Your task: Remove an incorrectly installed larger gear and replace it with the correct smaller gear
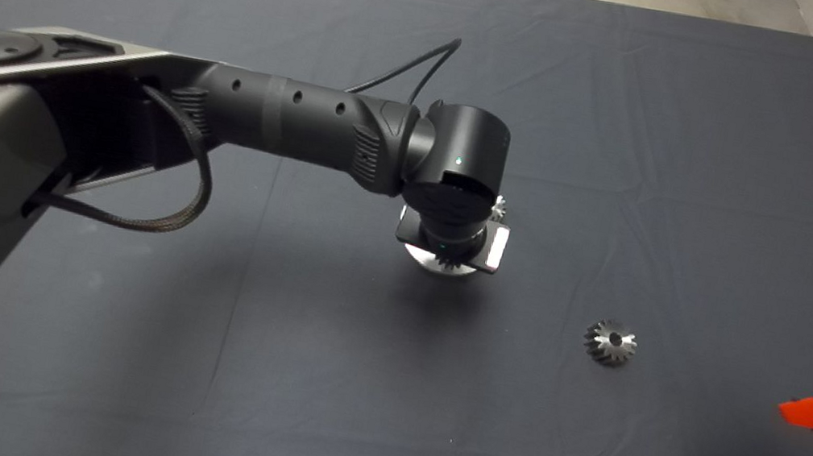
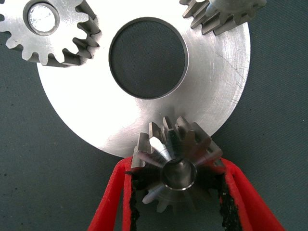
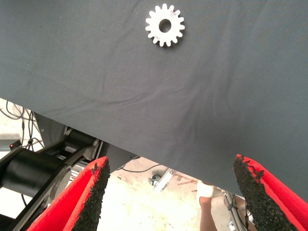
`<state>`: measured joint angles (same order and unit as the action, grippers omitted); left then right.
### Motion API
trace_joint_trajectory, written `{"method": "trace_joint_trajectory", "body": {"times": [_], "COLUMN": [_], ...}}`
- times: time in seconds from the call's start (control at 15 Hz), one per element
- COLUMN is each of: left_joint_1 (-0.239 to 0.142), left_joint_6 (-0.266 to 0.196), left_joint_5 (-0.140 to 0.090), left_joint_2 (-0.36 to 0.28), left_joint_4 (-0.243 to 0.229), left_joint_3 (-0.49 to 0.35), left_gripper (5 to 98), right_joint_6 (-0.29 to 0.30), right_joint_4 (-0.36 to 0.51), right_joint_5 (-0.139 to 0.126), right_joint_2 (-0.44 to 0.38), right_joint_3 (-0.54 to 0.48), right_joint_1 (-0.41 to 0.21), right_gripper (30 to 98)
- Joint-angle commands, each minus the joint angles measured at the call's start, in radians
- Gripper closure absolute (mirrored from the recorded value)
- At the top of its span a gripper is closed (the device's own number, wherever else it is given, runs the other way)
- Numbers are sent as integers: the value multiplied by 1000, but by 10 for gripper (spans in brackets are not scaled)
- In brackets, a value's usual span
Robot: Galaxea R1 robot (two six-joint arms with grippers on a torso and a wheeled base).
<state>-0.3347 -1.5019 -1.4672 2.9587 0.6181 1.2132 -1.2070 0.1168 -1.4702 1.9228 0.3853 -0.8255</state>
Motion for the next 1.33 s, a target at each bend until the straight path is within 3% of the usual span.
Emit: {"method": "trace_joint_trajectory", "body": {"times": [0.0,1.27], "left_joint_1": [-15,2], "left_joint_6": [6,17], "left_joint_5": [-2,-4], "left_joint_2": [3,3], "left_joint_4": [8,11], "left_joint_3": [-5,-8], "left_gripper": [723,724], "right_joint_6": [-8,-8], "right_joint_4": [34,34], "right_joint_5": [1,2], "right_joint_2": [-1,-1], "right_joint_3": [-4,-4], "right_joint_1": [-15,-15], "right_gripper": [604,604]}}
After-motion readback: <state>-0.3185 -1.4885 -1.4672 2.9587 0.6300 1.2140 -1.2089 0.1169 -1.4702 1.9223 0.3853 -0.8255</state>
